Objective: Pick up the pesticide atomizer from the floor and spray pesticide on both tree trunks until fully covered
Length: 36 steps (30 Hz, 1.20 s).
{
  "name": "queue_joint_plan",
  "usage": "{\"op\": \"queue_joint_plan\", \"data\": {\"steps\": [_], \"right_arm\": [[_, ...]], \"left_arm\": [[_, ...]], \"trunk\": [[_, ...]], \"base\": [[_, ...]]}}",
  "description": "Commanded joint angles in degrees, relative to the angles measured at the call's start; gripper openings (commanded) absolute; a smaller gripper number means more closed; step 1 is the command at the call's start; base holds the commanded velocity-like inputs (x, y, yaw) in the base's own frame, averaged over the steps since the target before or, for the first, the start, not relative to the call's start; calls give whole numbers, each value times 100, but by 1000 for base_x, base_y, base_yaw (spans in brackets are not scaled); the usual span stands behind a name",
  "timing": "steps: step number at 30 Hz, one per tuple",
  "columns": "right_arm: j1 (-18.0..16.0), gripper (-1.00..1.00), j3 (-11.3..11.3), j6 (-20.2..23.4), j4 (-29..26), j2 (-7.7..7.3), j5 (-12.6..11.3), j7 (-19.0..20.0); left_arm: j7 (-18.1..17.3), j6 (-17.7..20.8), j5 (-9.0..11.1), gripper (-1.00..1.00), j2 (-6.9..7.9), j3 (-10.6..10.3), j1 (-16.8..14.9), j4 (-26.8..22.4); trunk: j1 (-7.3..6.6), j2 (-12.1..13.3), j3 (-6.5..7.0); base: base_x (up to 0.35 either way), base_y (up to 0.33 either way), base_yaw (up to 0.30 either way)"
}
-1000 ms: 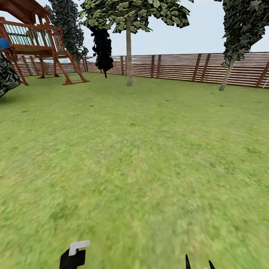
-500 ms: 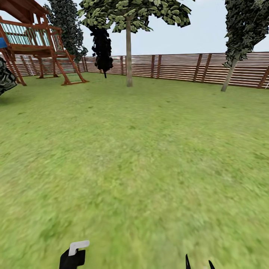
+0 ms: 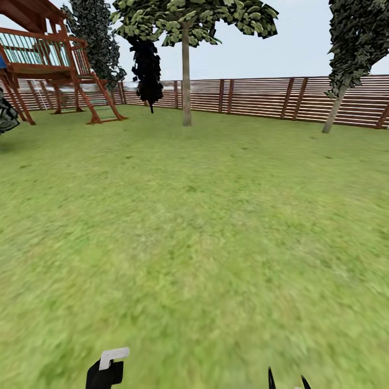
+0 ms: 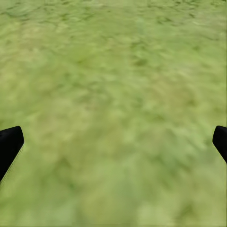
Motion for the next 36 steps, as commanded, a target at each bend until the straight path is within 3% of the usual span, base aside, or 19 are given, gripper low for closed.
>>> {"op": "queue_joint_plan", "data": {"steps": [1,36], "right_arm": [[0,100,0,0,1,0,2,3],[0,100,8,0,8,-31,17,12]], "left_arm": [[1,0,-1,-100,0,-1,0,-1],[-18,6,-6,-100,0,-1,0,-26]], "trunk": [[0,0,0],[0,0,0]], "base": [[341,0,0],[341,4,0]]}}
